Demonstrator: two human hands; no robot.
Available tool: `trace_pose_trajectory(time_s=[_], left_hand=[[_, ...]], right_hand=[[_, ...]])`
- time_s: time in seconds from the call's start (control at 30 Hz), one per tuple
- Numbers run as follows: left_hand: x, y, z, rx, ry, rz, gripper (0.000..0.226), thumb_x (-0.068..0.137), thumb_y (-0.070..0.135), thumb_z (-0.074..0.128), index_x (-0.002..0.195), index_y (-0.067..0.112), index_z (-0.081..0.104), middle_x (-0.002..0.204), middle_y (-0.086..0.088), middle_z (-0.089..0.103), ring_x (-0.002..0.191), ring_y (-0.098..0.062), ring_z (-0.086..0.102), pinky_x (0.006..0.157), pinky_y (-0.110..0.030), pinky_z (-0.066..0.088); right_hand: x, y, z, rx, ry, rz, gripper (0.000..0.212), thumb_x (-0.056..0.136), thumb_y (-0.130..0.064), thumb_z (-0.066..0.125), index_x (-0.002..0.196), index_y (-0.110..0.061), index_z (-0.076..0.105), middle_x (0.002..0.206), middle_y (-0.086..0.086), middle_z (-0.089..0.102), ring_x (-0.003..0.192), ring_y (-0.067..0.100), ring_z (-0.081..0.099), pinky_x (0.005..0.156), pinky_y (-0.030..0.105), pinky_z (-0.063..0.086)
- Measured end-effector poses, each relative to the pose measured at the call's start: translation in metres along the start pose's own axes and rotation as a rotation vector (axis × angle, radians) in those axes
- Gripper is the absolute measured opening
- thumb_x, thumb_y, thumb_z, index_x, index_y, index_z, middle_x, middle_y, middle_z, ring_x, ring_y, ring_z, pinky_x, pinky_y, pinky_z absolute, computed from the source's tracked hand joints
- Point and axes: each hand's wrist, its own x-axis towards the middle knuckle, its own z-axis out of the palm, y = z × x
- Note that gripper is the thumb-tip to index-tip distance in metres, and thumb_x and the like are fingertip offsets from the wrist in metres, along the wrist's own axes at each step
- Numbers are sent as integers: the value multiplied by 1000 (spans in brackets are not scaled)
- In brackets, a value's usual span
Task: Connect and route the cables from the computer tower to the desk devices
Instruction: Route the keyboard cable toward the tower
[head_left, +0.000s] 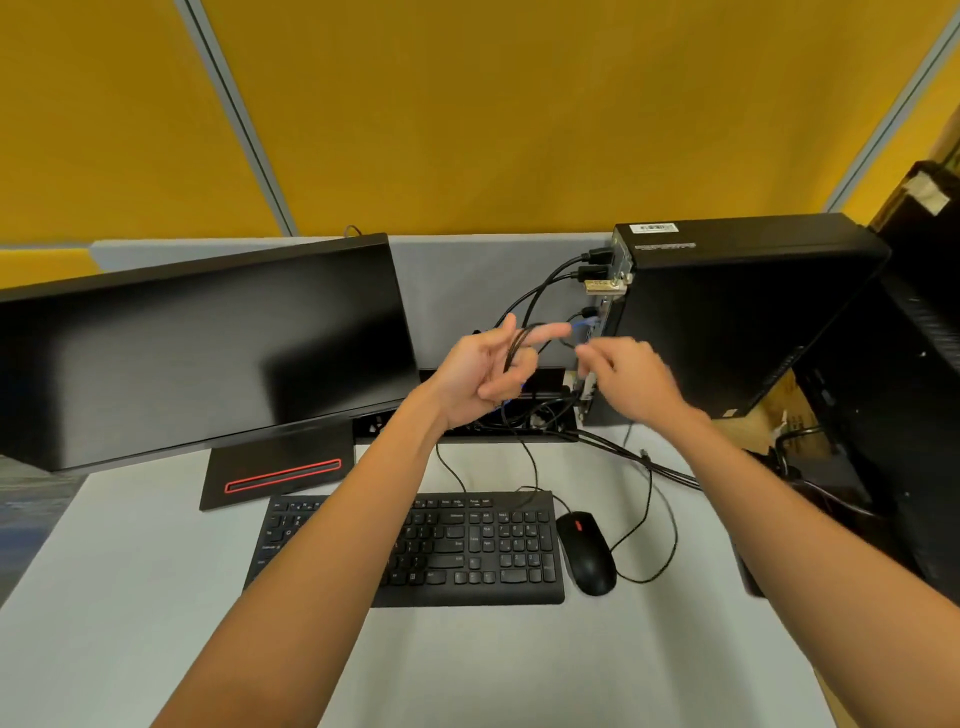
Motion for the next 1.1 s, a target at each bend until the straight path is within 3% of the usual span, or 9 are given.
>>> trace_pose_trajectory(time_s=[0.1,0.23,0.37,0.43,0.53,0.63,0.77,0.97,1.1], left_hand=[[7,0,6,53,113,-9,46,105,32,21,148,16,27,102,0,70,45,-6,42,46,-17,33],[25,-18,11,334,309,-62,51,106,31,25,153,22,8,143,-3,46,100,-21,64,72,-27,58],[32,-32,-3,709,439,25,40,105,30,24,145,29,29,118,8,48,105,-12,57,94,-33,40],[30,-34,-14,759,398,-38,48,105,29,25,152,23,15,123,-1,59,91,-17,64,96,-34,42],[20,-33,-15,672,165,-213,47,106,34,22,147,14,32,107,-15,71,44,-14,40,86,-45,55],[14,-26,-2,428,-3,-265,71,101,52,8,117,9,63,79,-15,73,32,-7,23,77,-35,58],[21,-17,11,132,-14,-165,67,102,48,12,83,2,57,43,2,46,30,-6,23,64,-29,53],[33,-12,13,-157,193,16,51,105,32,22,140,-2,38,83,-5,67,38,-6,30,68,-26,56],[41,-19,-4,227,467,33,48,106,30,22,149,7,22,106,-16,66,61,-17,43,89,-23,49]], right_hand=[[-16,1,32,-20,-235,11,29,100,-22,37,82,-16,59,67,-3,60,63,21,64,66,37,53],[-26,-13,51,-93,-535,-74,9,95,-7,40,92,-7,49,79,0,57,69,21,64,62,39,56],[-23,-22,29,-391,-603,-290,13,92,-18,46,82,-22,54,76,-11,54,74,18,54,61,31,38],[-20,-22,13,-322,-555,-317,17,95,-26,48,80,-26,57,71,-18,51,72,12,53,62,30,37],[-5,-17,-6,-209,-258,-300,20,97,-34,49,82,-29,61,73,-12,61,72,10,57,64,30,43],[8,-4,-5,-128,-53,-218,21,98,-34,49,83,-26,62,72,-12,61,70,12,57,62,30,42],[12,7,24,25,-82,-86,24,97,-17,45,80,-26,58,76,-2,63,72,23,59,67,41,51],[-2,0,62,-144,-467,-53,30,86,1,44,107,-21,43,100,2,47,93,24,49,79,38,43],[-11,-11,55,38,-627,-115,16,100,-4,35,106,-15,44,87,-4,51,71,5,50,63,18,41]])
